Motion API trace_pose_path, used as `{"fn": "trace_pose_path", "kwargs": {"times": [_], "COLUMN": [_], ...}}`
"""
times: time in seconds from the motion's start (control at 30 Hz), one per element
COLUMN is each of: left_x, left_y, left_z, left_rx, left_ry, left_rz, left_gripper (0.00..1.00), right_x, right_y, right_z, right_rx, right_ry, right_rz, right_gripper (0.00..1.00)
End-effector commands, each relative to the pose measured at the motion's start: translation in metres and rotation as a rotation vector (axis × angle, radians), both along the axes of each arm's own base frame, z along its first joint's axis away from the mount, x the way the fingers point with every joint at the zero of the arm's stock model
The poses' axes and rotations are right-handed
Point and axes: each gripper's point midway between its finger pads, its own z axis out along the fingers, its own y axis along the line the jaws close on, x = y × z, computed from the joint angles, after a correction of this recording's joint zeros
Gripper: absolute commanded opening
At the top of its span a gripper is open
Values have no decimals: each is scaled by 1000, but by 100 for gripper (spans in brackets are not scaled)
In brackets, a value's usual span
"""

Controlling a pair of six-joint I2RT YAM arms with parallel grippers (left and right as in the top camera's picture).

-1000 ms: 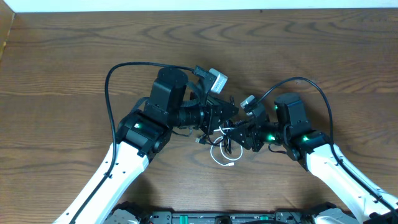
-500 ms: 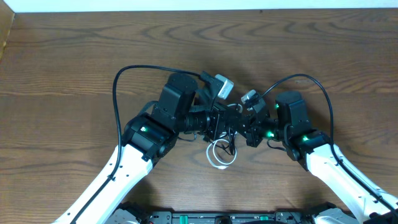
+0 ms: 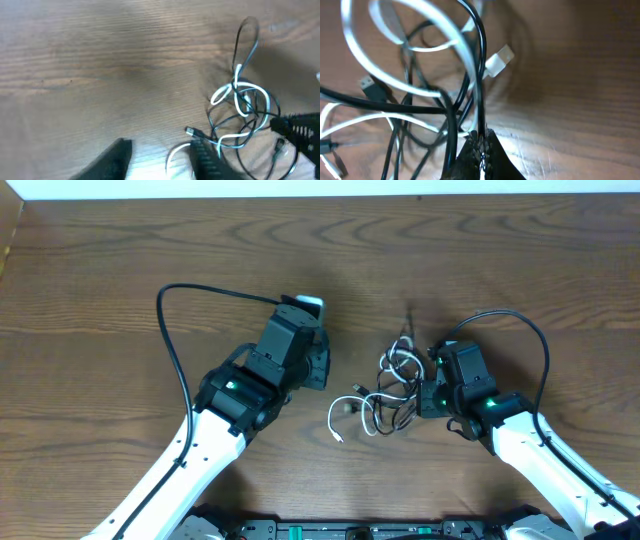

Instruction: Untangle cables

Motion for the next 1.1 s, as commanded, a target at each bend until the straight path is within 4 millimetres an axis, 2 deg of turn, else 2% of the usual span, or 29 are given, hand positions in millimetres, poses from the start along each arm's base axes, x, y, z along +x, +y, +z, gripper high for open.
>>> {"fn": "trace_pose_path", "kwargs": {"times": [0.0, 0.23, 0.4, 0.57, 0.9, 1.07], "left_x": [-2, -25, -26, -25, -36, -48], "left_y": [-6, -44, -49, -51, -67, -81], "left_z": [5, -12, -32, -47, -58, -64], "left_rx": [-28, -161, -147, -131, -189, -240], "left_ry": [3, 166, 231, 271, 362, 422], "left_rz": [-22, -191, -200, -198, -264, -350], "left_gripper": [49, 48, 47, 47, 48, 48], "right_x": [4, 9, 8, 14, 19, 31], "right_y": [9, 52, 88, 89, 87, 75], "right_z": [5, 30, 62, 67, 68, 63], "right_rx": [59, 286, 474, 478, 463, 430], "right_ry": [-5, -48, -118, -155, -178, -172], "right_rz": [-19, 113, 284, 286, 272, 140], "right_gripper": [1, 1, 1, 1, 1, 1]}}
